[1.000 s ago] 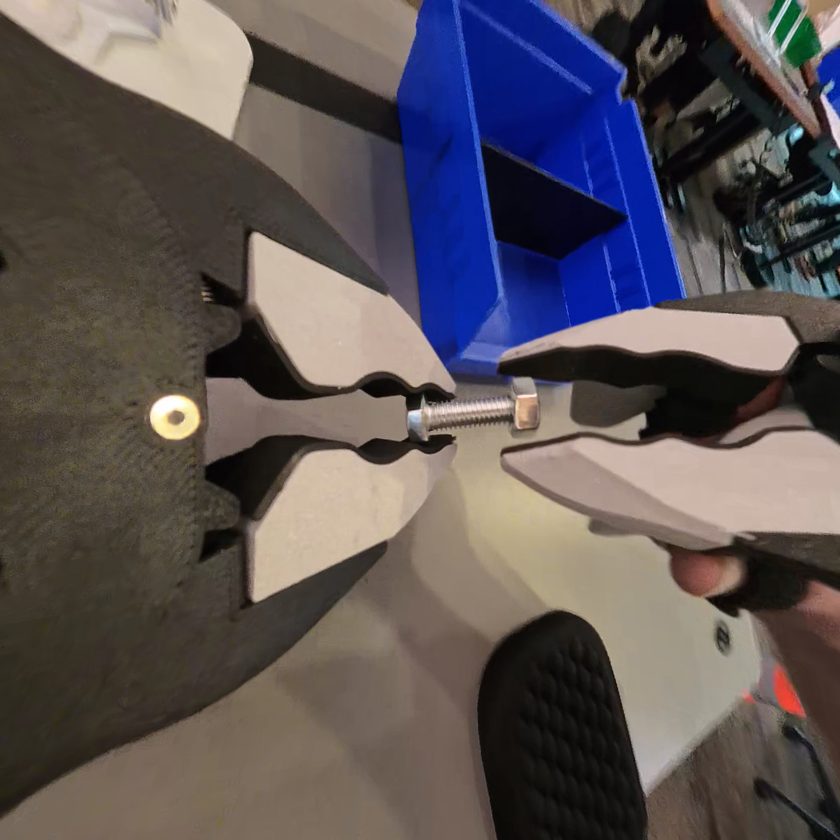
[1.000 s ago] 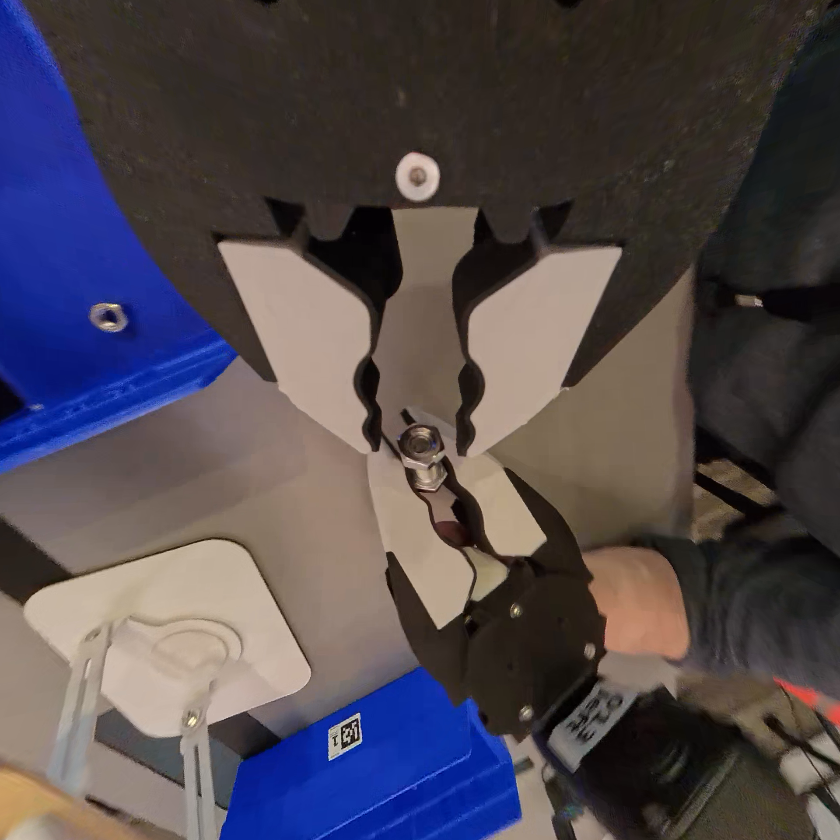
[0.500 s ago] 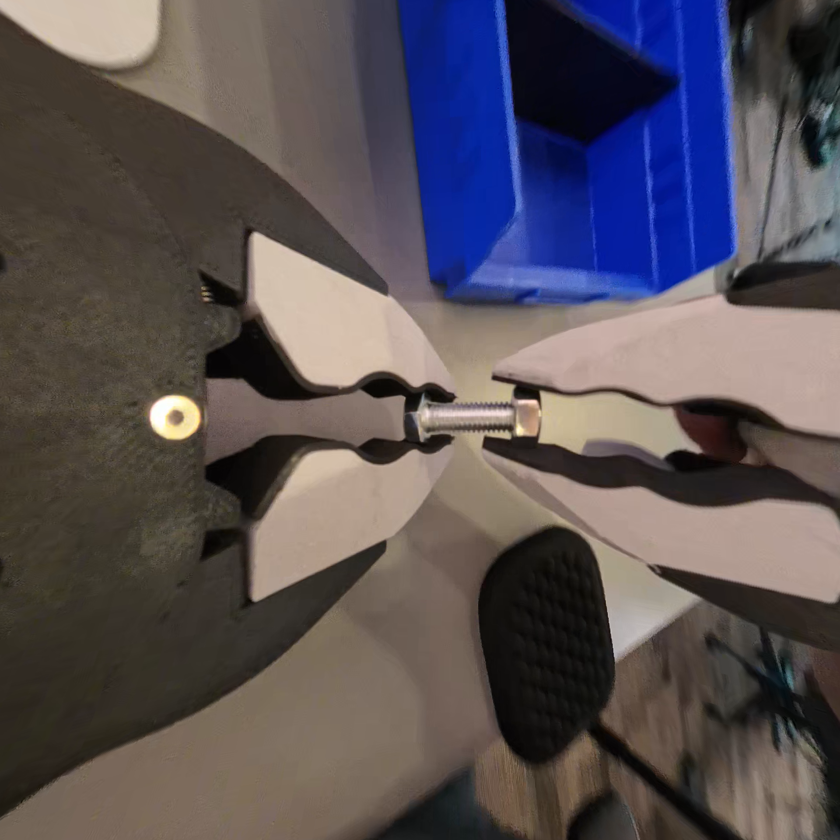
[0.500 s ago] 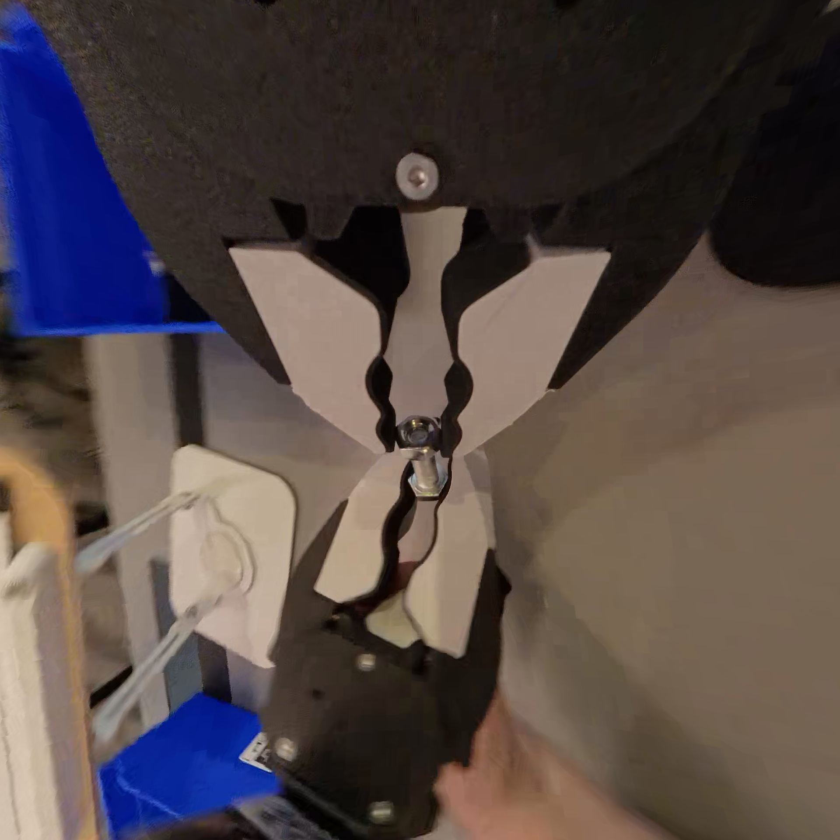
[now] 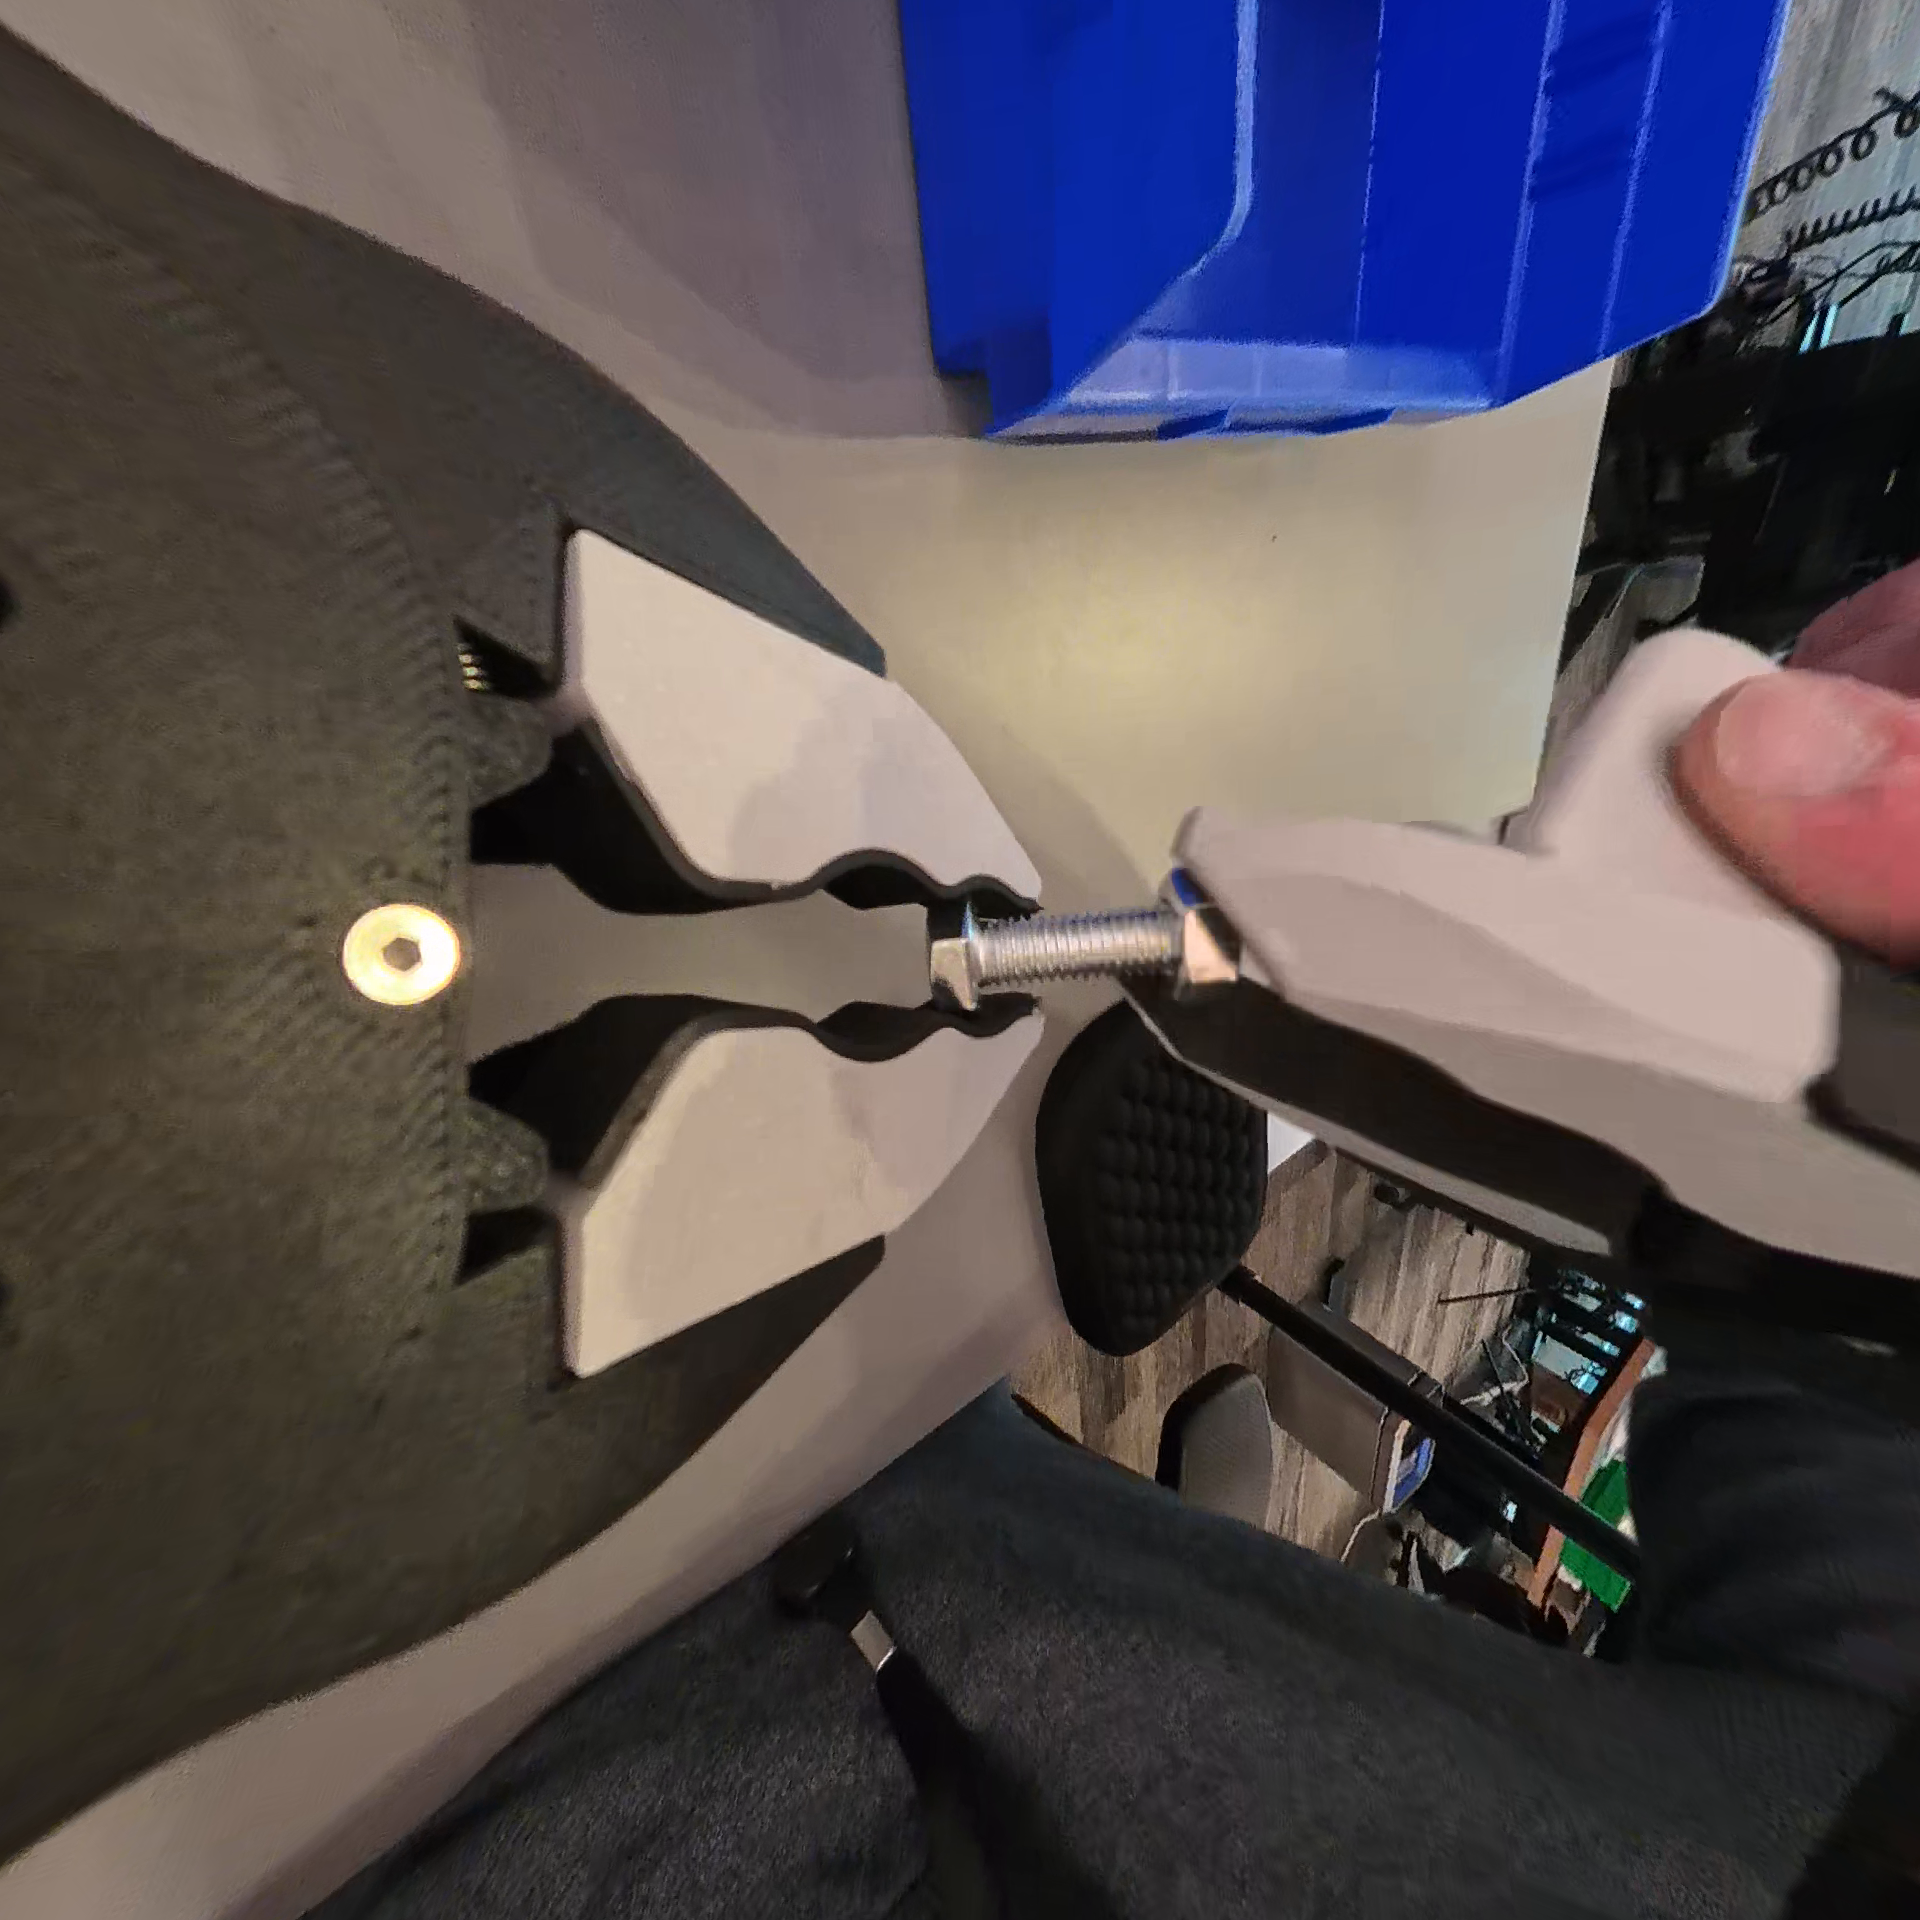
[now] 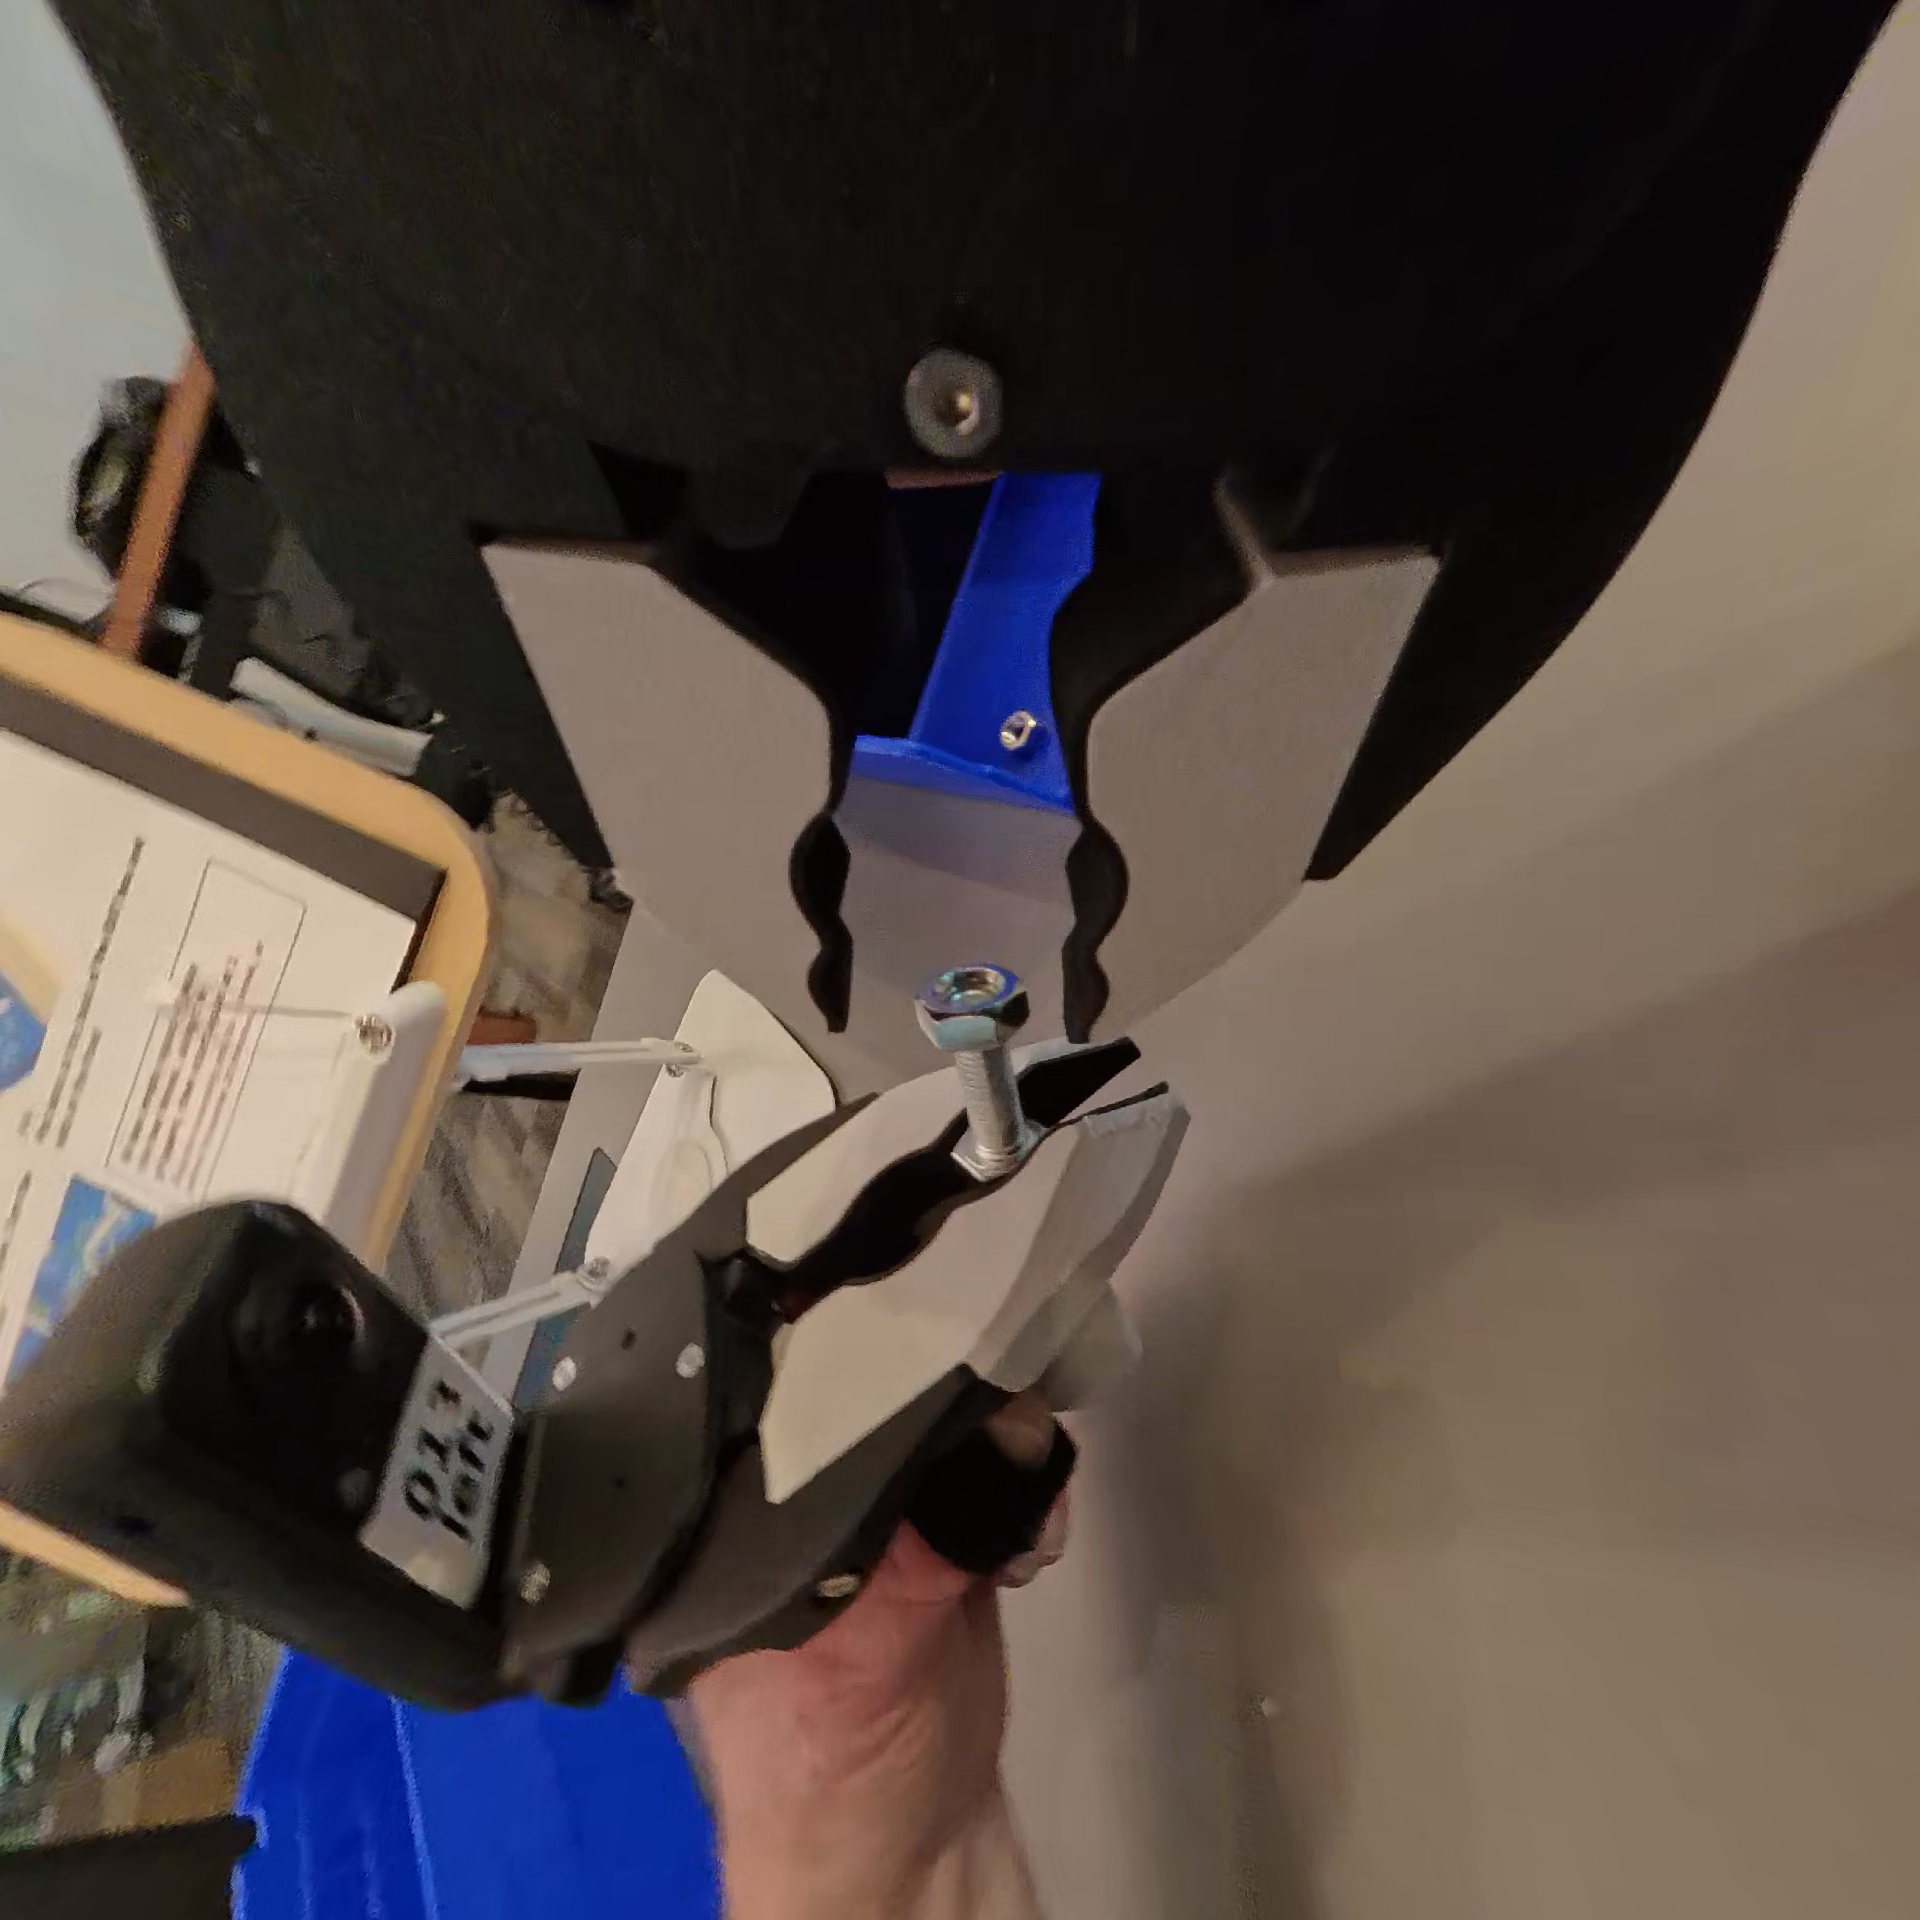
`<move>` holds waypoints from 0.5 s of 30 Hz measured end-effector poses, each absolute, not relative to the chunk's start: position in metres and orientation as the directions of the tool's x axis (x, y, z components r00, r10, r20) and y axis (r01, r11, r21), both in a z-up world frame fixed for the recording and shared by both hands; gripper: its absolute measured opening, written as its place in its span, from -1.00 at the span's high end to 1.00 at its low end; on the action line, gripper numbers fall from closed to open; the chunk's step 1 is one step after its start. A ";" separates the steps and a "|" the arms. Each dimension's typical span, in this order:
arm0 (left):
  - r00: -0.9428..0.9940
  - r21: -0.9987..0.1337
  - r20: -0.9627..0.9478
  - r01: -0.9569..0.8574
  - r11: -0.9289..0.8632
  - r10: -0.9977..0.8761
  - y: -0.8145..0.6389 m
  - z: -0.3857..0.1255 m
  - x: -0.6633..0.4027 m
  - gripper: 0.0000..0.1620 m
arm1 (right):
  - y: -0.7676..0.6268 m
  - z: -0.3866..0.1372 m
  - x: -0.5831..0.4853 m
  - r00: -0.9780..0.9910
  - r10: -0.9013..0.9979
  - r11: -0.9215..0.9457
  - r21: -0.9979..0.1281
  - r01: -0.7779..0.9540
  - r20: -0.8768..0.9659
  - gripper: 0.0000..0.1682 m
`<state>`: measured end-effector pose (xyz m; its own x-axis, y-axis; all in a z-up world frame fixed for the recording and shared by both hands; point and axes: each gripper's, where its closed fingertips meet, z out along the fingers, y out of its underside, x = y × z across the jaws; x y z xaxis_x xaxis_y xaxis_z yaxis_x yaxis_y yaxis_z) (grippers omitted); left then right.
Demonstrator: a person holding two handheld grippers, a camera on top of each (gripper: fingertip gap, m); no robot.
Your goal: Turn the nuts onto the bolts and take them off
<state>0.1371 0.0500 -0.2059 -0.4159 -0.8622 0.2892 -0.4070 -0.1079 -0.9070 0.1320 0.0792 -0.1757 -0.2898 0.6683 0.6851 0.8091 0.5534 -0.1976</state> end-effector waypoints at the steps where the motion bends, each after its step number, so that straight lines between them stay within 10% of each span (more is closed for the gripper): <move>1: -0.405 -0.908 0.277 -0.406 -0.100 -0.871 0.052 -0.206 0.137 0.83 | 0.080 -0.172 0.132 -0.243 0.694 0.524 -0.244 0.816 0.678 0.51; 9: -0.218 -0.914 0.024 -0.399 0.067 -0.976 0.078 -0.203 0.144 0.83 | 0.082 -0.159 0.138 0.308 0.944 -0.103 -0.785 0.611 0.117 0.56; 15: -0.090 -0.841 -0.237 -0.480 0.251 -0.967 0.092 -0.209 0.148 0.83 | 0.089 -0.173 0.141 0.474 0.835 -0.475 -0.802 0.363 -0.280 0.65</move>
